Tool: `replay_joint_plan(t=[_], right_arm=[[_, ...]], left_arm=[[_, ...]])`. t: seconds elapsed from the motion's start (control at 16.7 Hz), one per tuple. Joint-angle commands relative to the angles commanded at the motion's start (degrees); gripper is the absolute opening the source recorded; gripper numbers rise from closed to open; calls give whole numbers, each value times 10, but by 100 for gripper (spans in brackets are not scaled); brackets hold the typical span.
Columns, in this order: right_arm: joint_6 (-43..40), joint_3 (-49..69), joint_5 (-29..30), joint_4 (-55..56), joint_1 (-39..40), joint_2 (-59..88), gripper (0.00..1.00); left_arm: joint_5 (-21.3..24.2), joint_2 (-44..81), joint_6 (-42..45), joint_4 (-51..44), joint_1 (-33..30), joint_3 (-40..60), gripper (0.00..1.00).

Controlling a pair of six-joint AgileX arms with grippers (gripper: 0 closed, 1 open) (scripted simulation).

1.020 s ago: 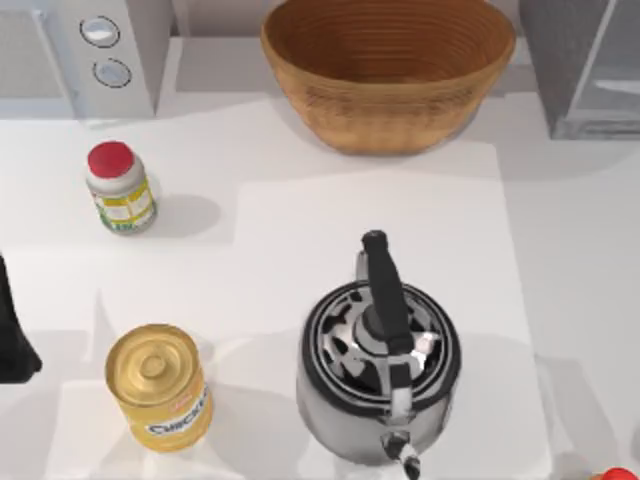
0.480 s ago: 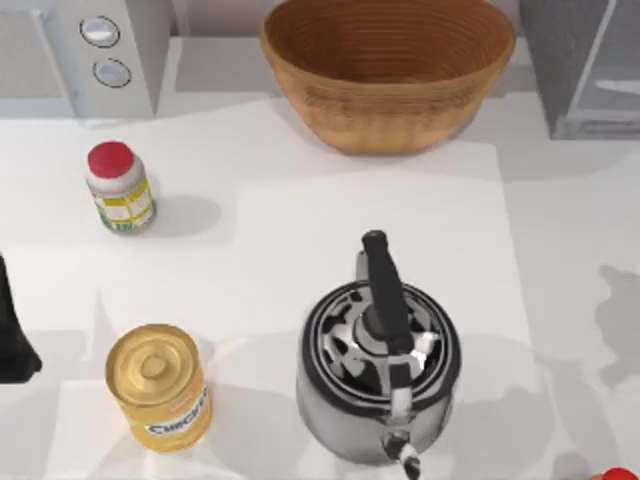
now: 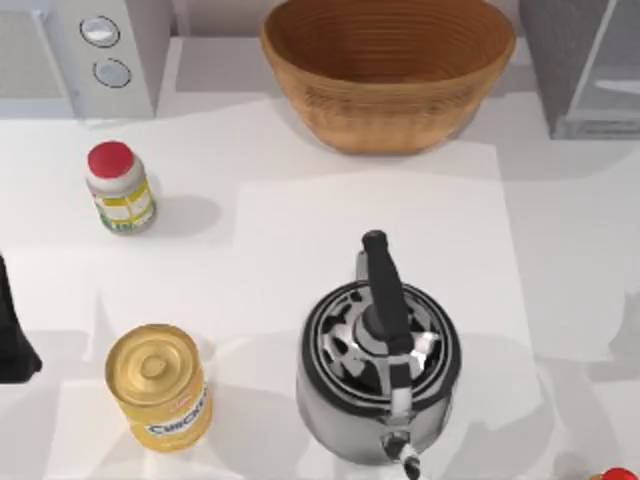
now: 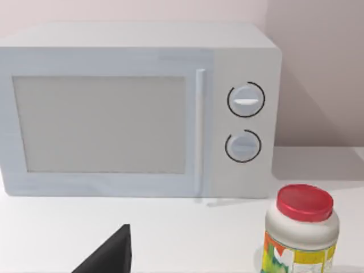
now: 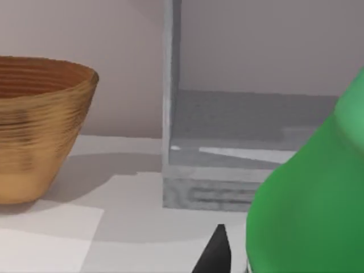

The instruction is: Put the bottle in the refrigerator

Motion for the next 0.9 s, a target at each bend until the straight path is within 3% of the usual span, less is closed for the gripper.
replay_joint_plan(t=[0.54, 0.9], right_arm=[[18, 0, 12, 18, 1, 2, 1], [18, 97, -9, 145, -4, 195, 1]], left_arm=[[0, 0, 0, 0, 0, 0, 100], [0, 0, 0, 0, 0, 0, 100]])
